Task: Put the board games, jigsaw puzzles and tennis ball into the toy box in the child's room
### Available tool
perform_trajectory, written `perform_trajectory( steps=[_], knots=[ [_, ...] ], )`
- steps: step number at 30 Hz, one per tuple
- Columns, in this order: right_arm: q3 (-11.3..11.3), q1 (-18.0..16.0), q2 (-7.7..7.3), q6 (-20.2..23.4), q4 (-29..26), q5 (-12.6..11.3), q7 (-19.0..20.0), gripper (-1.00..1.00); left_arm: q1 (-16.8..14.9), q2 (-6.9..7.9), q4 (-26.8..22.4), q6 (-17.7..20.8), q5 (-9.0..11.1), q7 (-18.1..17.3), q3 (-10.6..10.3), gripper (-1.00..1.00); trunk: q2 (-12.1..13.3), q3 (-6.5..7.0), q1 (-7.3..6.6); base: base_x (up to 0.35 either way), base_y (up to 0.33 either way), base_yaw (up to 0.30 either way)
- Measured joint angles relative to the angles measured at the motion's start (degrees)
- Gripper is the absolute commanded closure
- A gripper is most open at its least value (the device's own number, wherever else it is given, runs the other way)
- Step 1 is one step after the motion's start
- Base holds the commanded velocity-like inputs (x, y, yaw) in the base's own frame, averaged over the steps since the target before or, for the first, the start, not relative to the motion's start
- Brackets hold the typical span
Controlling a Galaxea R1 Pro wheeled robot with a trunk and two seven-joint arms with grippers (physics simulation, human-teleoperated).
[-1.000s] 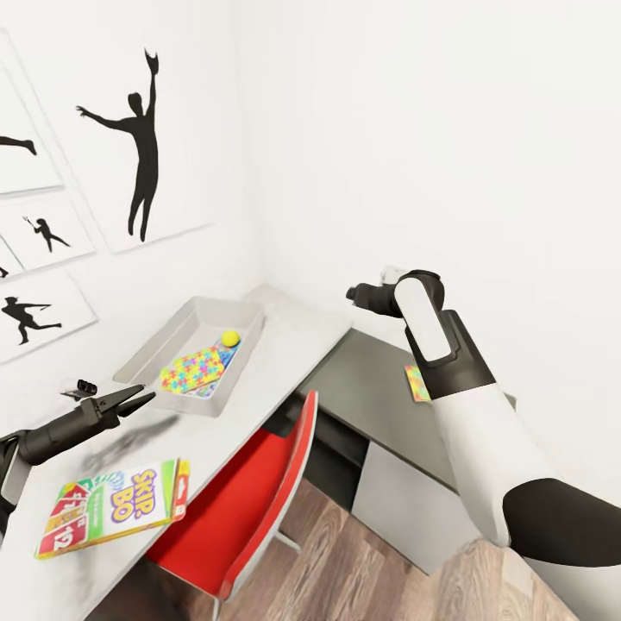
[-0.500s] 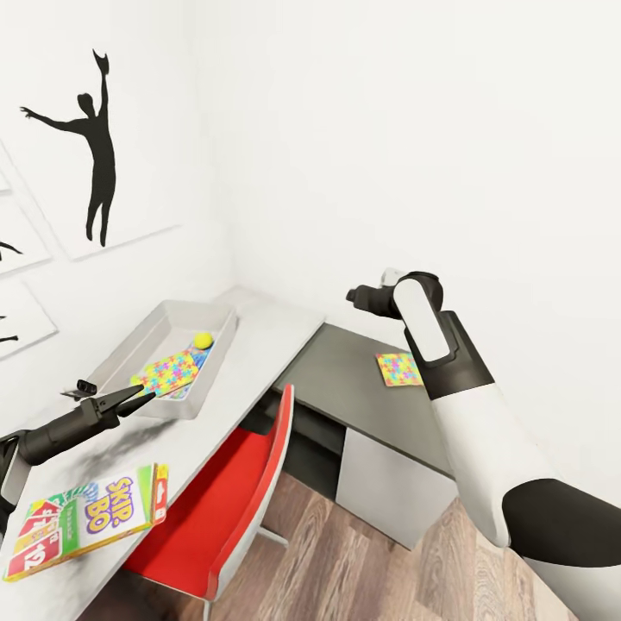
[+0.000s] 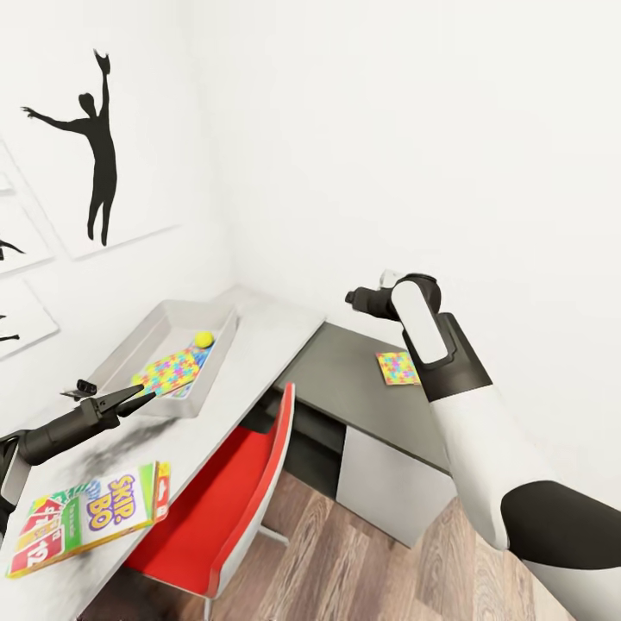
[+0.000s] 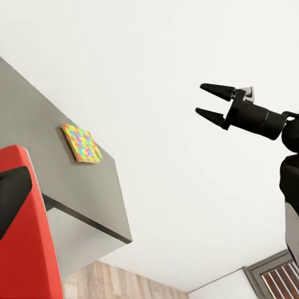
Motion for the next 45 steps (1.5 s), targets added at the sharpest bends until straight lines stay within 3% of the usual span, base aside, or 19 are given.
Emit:
perform_trajectory(
  steps=[24, 33, 39, 45],
  knots=[
    [-0.12, 0.35, -0.32, 0.10, -0.06, -0.07, -0.06, -1.00, 0.03, 0.00, 0.01, 0.00, 0.03, 0.00, 0.00, -1.00, -0.01, 0.28, -0.01, -0.096, 0.061, -0.012],
    [-0.24, 2.96, -0.56, 0.99, -3.90, -0.25, -0.09, -1.00, 0.02, 0.00, 0.01, 0.00, 0.03, 0.00, 0.00, -1.00, -0.02, 0.35, -0.02, 0.000, 0.000, -0.020],
    [-0.89, 8.22, -0.58, 4.25, -13.43, -0.32, -0.13, -1.00, 0.01, 0.00, 0.01, 0.00, 0.03, 0.00, 0.00, -1.00, -0.01, 0.63, -0.02, 0.000, 0.000, -0.081],
    [-5.84, 16.10, -0.55, 5.34, -21.96, -0.42, -0.06, -1.00, -0.01, 0.01, 0.00, 0.00, 0.04, 0.00, 0.00, -1.00, -0.01, 0.69, -0.02, 0.000, 0.000, -0.015]
  ],
)
